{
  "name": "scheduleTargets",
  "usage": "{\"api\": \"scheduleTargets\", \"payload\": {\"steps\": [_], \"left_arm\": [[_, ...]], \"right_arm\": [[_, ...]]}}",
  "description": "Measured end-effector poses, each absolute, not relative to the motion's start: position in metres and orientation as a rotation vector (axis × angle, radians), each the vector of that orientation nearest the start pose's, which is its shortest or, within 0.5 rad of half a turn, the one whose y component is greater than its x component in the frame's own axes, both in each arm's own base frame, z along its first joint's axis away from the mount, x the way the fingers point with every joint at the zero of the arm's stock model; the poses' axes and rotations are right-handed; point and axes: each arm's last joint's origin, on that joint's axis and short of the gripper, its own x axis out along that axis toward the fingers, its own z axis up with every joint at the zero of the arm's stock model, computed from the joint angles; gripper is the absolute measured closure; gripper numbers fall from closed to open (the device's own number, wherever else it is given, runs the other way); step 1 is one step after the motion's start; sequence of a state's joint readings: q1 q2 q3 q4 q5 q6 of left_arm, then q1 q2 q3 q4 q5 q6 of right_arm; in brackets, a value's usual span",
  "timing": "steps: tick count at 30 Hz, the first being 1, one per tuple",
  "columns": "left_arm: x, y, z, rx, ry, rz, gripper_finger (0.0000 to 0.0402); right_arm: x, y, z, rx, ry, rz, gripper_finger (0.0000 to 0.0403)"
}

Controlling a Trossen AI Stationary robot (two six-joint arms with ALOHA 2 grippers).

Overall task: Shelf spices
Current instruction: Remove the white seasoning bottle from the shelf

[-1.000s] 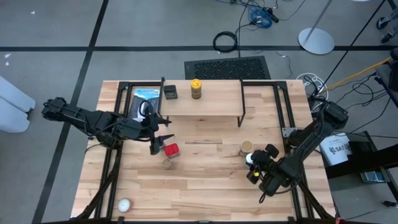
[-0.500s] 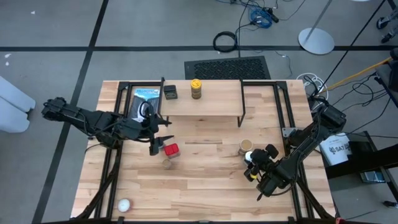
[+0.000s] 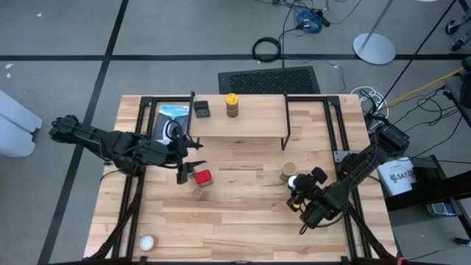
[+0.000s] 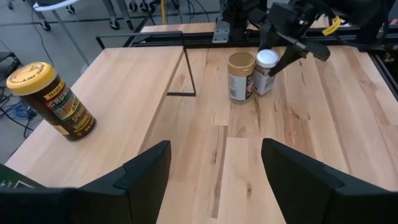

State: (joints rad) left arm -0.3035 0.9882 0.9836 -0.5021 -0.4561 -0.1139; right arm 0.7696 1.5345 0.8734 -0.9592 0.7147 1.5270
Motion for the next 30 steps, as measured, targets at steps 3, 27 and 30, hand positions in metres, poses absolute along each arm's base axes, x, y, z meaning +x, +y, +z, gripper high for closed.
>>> {"api": "scheduleTargets", "payload": {"steps": [3,27,30], "left_arm": [[0.196,-0.048,0.3363,0.081,0.473,0.176,0.014],[0.1961,-0.0483,0.3364,0.074,0.472,0.17,0.014],[0.1961,-0.0483,0.3364,0.072,0.472,0.17,0.014]], "right_arm": [[0.1828,0.1507,0.1748,0.234,0.854,-0.74,0.0211],[0.1814,0.1499,0.1747,0.229,0.873,-0.747,0.0162],[0.1807,0.1492,0.1747,0.22,0.876,-0.752,0.0159]]}}
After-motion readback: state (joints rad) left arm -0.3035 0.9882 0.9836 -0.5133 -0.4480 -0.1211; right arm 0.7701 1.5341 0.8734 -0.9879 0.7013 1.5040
